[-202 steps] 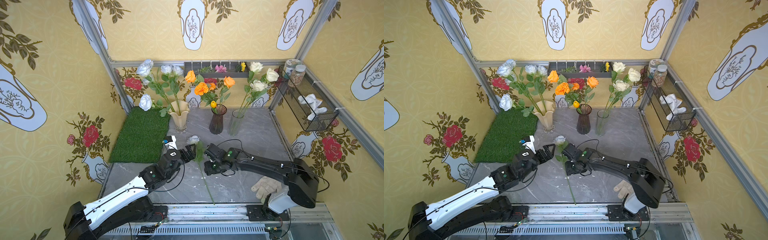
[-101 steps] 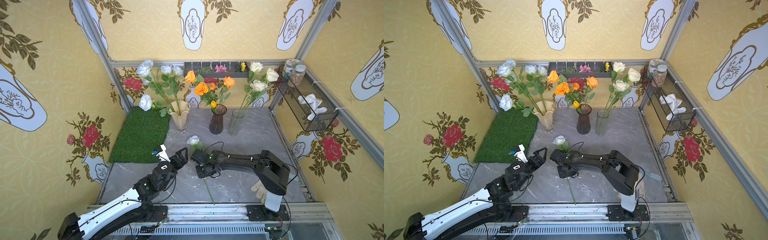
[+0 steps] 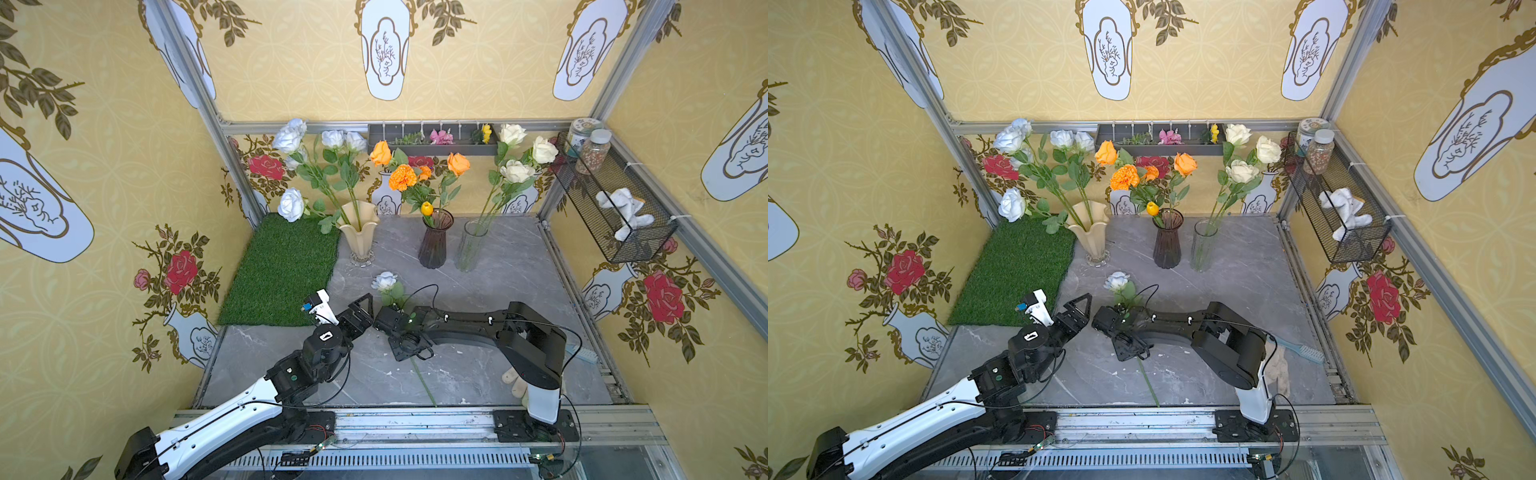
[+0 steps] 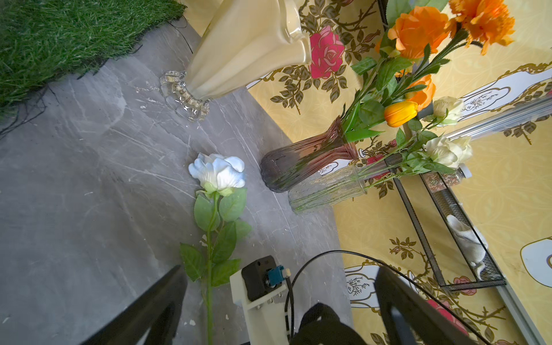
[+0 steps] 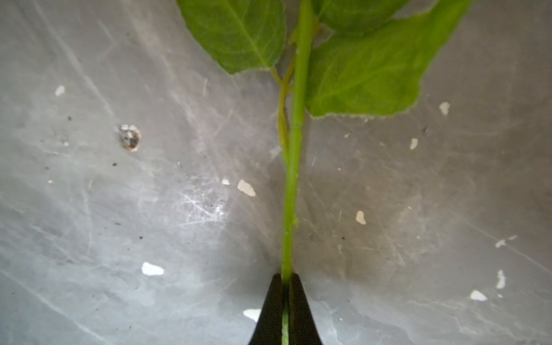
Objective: Arrange the flowers in different vases according to their colors
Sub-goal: Pick up the flower at the center of the board.
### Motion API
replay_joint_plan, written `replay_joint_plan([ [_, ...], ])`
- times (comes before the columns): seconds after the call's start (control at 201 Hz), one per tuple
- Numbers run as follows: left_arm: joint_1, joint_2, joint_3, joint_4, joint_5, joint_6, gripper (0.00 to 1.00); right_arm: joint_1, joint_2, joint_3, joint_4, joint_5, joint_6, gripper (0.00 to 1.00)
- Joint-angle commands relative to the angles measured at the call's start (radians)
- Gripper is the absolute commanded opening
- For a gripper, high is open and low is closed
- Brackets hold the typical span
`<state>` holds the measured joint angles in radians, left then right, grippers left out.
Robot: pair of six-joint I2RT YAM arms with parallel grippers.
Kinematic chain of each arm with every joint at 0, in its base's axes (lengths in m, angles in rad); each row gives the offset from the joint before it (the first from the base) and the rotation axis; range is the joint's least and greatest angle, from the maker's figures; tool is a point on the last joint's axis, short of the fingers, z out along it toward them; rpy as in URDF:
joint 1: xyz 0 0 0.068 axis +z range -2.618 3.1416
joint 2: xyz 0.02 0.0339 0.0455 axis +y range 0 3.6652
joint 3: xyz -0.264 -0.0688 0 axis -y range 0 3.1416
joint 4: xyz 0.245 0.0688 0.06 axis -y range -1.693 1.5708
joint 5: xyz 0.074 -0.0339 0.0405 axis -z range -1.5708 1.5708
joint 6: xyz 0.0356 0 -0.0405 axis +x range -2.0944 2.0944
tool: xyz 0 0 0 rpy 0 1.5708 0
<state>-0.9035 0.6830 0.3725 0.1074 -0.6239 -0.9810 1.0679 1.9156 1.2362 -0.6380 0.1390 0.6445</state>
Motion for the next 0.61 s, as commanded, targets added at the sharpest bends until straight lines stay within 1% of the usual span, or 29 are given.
replay_joint_plan([
  [0.0,0.001,0.017,0.015,0.009,0.027,0.001,1.00,0.004,-0.051,-0.017,-0.081,-0.005,-0.062,0.00],
  [0.12,0.003,0.053,0.033,0.019,0.071,0.015,1.00,-0.007,-0.181,-0.039,-0.068,-0.044,-0.119,0.00],
  [0.244,0.002,0.102,0.051,0.079,0.171,0.061,1.00,-0.039,-0.328,-0.065,-0.030,-0.179,-0.166,0.00],
  [0.314,0.002,0.139,0.063,0.119,0.240,0.078,1.00,-0.051,-0.392,-0.070,-0.023,-0.229,-0.179,0.00],
  [0.423,-0.007,0.204,0.105,0.142,0.350,0.095,0.94,-0.069,-0.480,-0.078,-0.022,-0.284,-0.187,0.00],
  [0.603,-0.070,0.279,0.144,0.200,0.409,0.102,0.85,-0.089,-0.596,-0.101,-0.007,-0.356,-0.195,0.00],
])
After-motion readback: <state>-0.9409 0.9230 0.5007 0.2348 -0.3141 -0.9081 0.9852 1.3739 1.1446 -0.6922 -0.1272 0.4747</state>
